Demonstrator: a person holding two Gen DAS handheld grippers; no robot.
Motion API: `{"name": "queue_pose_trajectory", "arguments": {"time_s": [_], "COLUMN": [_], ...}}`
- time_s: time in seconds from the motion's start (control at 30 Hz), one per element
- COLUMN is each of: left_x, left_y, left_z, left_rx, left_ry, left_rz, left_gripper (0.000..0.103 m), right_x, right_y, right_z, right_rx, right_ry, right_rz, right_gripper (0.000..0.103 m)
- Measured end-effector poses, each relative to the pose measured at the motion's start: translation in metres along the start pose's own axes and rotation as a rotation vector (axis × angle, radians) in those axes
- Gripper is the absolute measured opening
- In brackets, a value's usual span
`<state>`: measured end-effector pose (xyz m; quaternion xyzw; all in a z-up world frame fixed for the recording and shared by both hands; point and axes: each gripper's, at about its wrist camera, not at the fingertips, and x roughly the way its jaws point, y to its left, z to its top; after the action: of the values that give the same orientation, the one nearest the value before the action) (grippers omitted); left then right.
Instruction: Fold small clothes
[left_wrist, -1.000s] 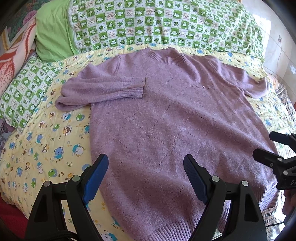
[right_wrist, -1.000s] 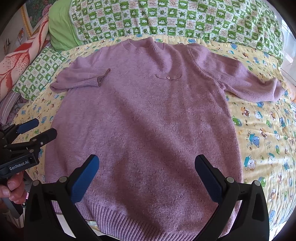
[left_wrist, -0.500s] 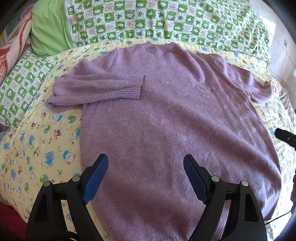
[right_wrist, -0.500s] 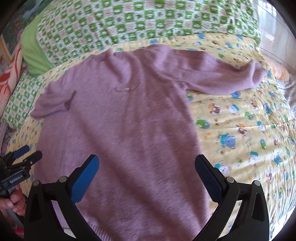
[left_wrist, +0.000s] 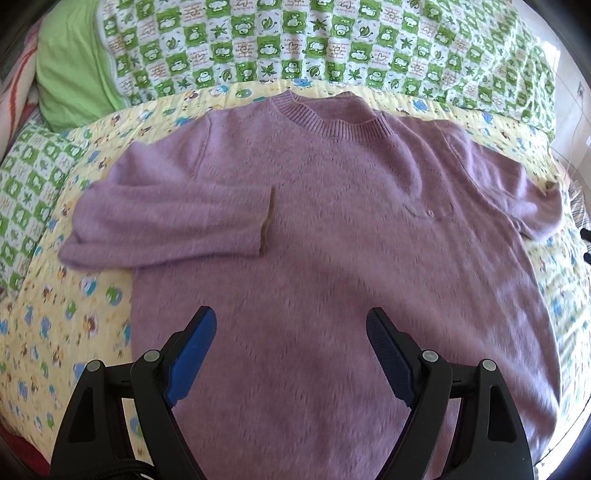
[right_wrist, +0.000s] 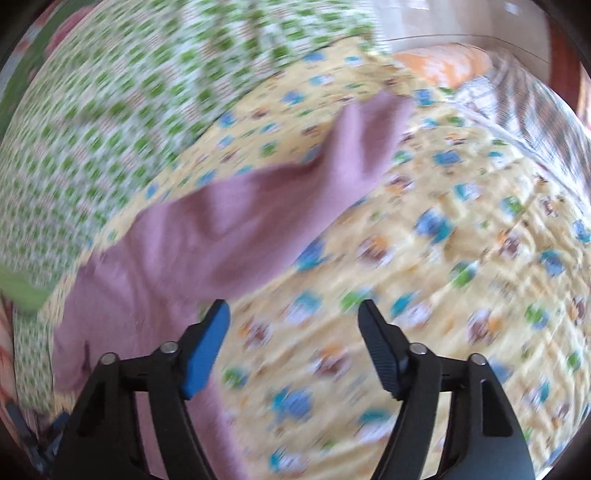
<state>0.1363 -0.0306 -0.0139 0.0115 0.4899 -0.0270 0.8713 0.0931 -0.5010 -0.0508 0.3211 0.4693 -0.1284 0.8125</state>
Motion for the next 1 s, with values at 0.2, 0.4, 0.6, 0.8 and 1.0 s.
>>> {"name": "queue_pose_trajectory", "arguments": {"time_s": [0.2,0.4,0.6,0.8,1.0], "left_x": [0.033,0.062,0.071,0.062,0.03], "left_y": [-0.007,-0.011,-0.01,0.009,0.051], "left_z": [0.034,0.05,0.054,0.041,0.018], "left_rx": [-0.012,-0.02,-0.046,-0.101,-0.184], "left_ry": [0.026,0.062,0.069,0.072,0.043], "left_rz": [0.013,0.022,0.02,0.021,0.026], "left_gripper": [0.084,0.084,0.084,0.084,0.084], "right_x": [0.035,0.089,0.097,0.006,-0.017], "right_y": [-0.053,-0.083,-0.076,0.019,0.177], "right_z": [0.083,0.13,0.132,0.104,0.024], "right_rx": [0.151,0.211,0.213,0.062,-0.22], "right_ry": [-0.08,-0.045,-0.052,-0.183,-0.043], "right_rz": [-0.062,-0.086,-0.011,0.258,0.554], "right_gripper": [0.057,0.057,0.01,0.01,0.01]}}
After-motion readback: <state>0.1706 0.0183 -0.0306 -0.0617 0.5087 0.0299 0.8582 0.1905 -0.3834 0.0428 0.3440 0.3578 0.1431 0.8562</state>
